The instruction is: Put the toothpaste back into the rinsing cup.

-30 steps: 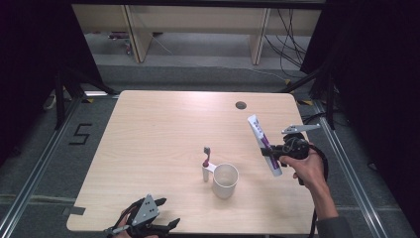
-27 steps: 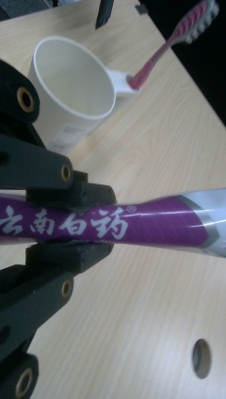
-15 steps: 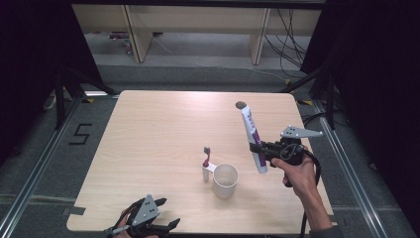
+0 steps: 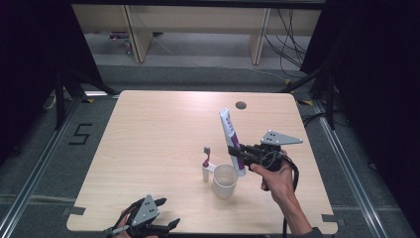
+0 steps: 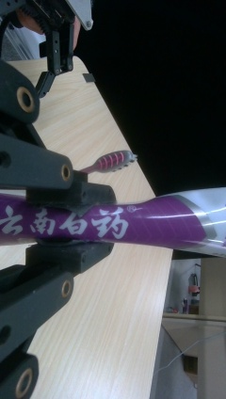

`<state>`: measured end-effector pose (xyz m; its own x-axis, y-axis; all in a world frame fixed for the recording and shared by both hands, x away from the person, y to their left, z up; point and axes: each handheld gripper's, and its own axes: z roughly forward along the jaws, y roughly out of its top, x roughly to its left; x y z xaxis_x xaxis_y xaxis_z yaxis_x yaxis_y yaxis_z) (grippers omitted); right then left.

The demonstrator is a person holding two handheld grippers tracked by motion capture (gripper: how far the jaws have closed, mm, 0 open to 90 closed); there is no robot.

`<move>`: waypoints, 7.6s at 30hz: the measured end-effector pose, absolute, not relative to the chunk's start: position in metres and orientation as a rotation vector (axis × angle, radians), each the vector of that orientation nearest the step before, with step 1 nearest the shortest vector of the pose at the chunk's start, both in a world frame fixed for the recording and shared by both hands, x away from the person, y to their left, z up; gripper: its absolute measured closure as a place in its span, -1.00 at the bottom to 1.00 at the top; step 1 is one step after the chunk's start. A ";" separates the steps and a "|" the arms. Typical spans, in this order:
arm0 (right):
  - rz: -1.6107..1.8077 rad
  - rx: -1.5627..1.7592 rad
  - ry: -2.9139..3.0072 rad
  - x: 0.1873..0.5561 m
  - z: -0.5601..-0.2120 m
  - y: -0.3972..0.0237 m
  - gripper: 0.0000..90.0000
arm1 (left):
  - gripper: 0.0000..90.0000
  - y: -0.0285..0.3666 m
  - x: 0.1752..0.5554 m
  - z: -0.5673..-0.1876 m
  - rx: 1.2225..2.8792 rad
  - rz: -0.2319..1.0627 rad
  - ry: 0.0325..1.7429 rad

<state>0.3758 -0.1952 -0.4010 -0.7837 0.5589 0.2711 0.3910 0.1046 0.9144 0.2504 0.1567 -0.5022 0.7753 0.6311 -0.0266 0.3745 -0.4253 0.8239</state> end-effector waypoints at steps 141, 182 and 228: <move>1.413 0.719 2.446 0.337 -0.438 -0.189 0.60 | -0.46 0.156 0.247 -0.502 2.066 0.353 0.730; 1.416 0.832 2.416 0.324 -0.432 -0.209 0.15 | -0.46 0.158 0.246 -0.501 2.061 0.348 0.726; 1.354 1.164 2.260 0.302 -0.444 -0.292 -0.43 | -0.47 0.161 0.245 -0.501 2.071 0.375 0.742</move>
